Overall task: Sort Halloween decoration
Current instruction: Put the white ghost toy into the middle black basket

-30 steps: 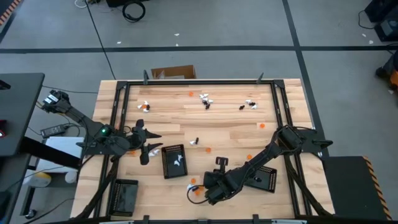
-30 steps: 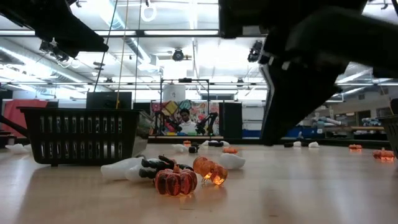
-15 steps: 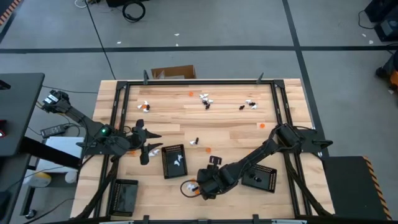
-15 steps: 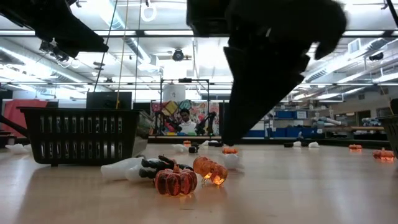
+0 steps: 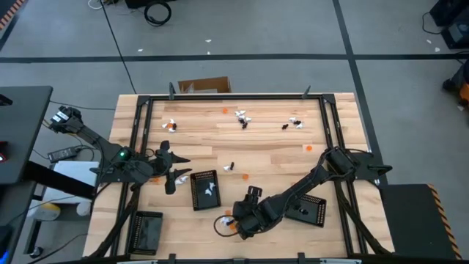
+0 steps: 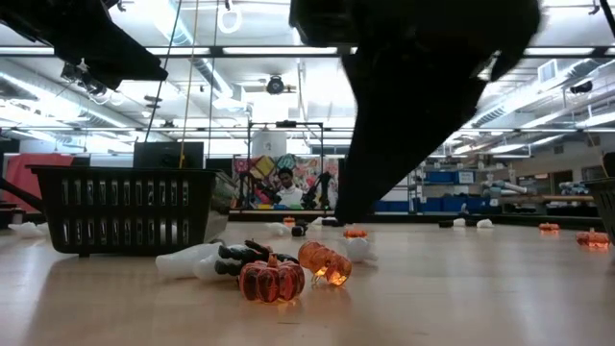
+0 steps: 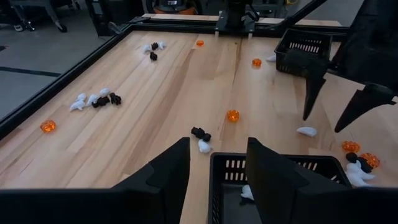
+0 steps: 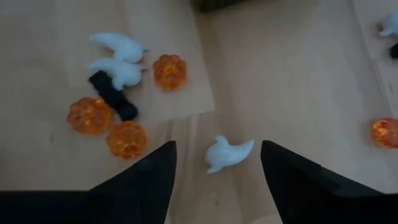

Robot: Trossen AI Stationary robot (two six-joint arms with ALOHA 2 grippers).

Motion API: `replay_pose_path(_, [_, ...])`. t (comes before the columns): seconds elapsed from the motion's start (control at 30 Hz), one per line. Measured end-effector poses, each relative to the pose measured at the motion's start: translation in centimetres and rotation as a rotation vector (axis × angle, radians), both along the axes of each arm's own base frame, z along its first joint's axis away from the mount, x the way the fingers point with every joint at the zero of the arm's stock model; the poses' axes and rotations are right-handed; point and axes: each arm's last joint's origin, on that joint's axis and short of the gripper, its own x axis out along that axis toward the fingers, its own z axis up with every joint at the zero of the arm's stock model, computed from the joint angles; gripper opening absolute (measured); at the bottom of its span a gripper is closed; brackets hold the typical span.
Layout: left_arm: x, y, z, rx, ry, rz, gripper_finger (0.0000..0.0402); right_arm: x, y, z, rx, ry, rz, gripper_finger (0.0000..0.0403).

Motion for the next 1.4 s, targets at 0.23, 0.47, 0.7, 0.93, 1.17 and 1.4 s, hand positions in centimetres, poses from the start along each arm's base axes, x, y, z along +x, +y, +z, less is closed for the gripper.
replay_pose_path(0.23, [0.0,0.0,0.0,0.031,0.006,-0.011,0.0162,-0.5,-0.2,-1.0,-0.018,0.009,0.0,0.0237])
replay_pose_path(0.47, [0.4,-0.4,1.3,0.445,-0.022,-0.171,0.0149,-0.6,-0.4,-1.2,-0.027,0.018,-0.003,0.0236])
replay_pose_path(0.7, [0.4,-1.4,2.4,0.676,-0.111,-0.359,0.0063,-1.1,-0.3,-1.1,-0.062,0.042,-0.017,0.0236])
replay_pose_path(0.93, [0.6,-1.2,2.5,0.676,-0.116,-0.351,0.0009,-2.3,-0.4,1.4,-0.15,-0.009,-0.043,0.0236])
replay_pose_path(1.17, [1.4,0.2,2.3,0.584,-0.087,-0.215,0.0017,-2.5,-1.1,3.3,-0.234,-0.075,-0.055,0.0236])
replay_pose_path(1.4, [3.1,1.7,0.8,0.48,0.009,-0.054,0.0127,-1.1,-3.5,2.3,-0.153,-0.002,-0.012,0.0219])
